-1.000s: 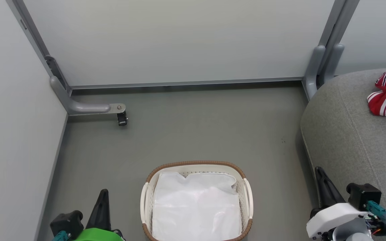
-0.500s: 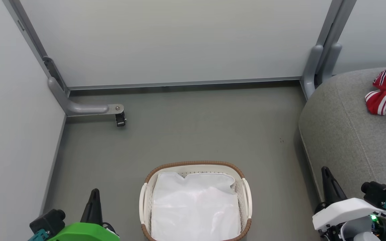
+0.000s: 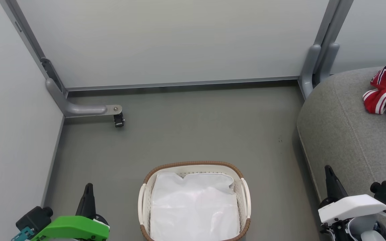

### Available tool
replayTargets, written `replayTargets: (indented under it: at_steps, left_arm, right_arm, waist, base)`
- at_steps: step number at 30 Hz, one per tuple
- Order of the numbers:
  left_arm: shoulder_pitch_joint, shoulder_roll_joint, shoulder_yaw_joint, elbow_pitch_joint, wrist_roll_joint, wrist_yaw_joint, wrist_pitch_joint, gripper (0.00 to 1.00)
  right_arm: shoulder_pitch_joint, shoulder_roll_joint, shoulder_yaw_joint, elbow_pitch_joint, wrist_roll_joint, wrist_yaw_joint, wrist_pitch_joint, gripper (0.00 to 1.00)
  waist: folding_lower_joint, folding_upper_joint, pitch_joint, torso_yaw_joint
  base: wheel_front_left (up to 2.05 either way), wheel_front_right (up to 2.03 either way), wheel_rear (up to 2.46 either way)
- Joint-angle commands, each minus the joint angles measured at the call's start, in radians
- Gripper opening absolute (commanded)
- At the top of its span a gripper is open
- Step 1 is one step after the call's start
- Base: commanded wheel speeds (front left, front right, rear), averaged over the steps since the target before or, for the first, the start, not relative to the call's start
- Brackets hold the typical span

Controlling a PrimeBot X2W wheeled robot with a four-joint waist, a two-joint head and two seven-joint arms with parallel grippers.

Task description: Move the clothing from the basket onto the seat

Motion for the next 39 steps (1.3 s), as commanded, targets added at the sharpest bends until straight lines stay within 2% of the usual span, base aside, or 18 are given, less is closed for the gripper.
replayTargets:
  at_steps: [1, 39]
  left_arm:
    - [-0.03, -0.002, 0.015, -0.014, -0.031, -0.007, 0.007, 0.0]
    - [-0.071, -0.03, 0.127, -0.036, -0.375, -0.052, 0.122, 0.0]
  right_arm:
    - [-0.027, -0.006, -0.006, -0.018, 0.038, 0.0, 0.01, 0.0]
    - [-0.042, -0.01, -0.034, -0.043, 0.47, -0.001, 0.125, 0.0]
  waist:
    - [0.0, 0.0, 0.0, -0.001]
    - [0.0, 0.0, -0.001, -0.02]
  base:
    - [0.0, 0.0, 0.0]
    - [0.0, 0.0, 0.0]
